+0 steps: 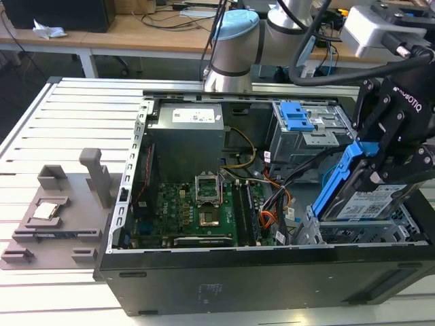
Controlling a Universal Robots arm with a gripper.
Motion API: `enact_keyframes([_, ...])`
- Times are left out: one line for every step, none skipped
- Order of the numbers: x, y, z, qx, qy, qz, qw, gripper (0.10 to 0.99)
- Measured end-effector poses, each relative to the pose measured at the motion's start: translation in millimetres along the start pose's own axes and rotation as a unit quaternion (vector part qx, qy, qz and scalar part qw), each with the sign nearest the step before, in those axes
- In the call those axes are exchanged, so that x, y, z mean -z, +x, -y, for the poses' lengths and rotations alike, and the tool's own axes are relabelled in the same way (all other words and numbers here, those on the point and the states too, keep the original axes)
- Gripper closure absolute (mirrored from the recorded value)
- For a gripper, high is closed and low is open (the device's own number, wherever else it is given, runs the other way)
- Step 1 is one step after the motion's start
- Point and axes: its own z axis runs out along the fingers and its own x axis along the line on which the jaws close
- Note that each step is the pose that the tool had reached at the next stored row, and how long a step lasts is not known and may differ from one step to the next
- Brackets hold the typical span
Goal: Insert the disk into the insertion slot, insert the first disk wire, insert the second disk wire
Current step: 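Insert the disk into the insertion slot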
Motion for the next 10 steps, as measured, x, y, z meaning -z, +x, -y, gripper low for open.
enact_keyframes([-0.8, 0.0, 0.0, 0.000, 0.0000, 0.0000, 1.0000, 0.718])
enact_keyframes([-1.6, 0.0, 0.1, 0.000, 0.0000, 0.0000, 1.0000, 0.718])
enact_keyframes([-2.8, 0.0, 0.1, 0.000, 0.0000, 0.0000, 1.0000, 0.718])
enact_keyframes([-4.6, 0.0, 0.2, 0.000, 0.0000, 0.0000, 1.0000, 0.718])
enact_keyframes([-6.5, 0.0, 0.2, 0.000, 0.0000, 0.0000, 1.0000, 0.718])
enact_keyframes([-7.2, 0.0, 0.3, 0.000, 0.0000, 0.0000, 1.0000, 0.718])
enact_keyframes([-7.9, 0.0, 0.3, 0.000, 0.0000, 0.0000, 1.0000, 0.718])
enact_keyframes([-9.3, 0.0, 0.4, 0.000, 0.0000, 0.0000, 1.0000, 0.718])
enact_keyframes([-10.7, 0.0, 0.4, 0.000, 0.0000, 0.0000, 1.0000, 0.718])
enact_keyframes([-12.8, 0.0, 0.5, 0.000, 0.0000, 0.0000, 1.0000, 0.718])
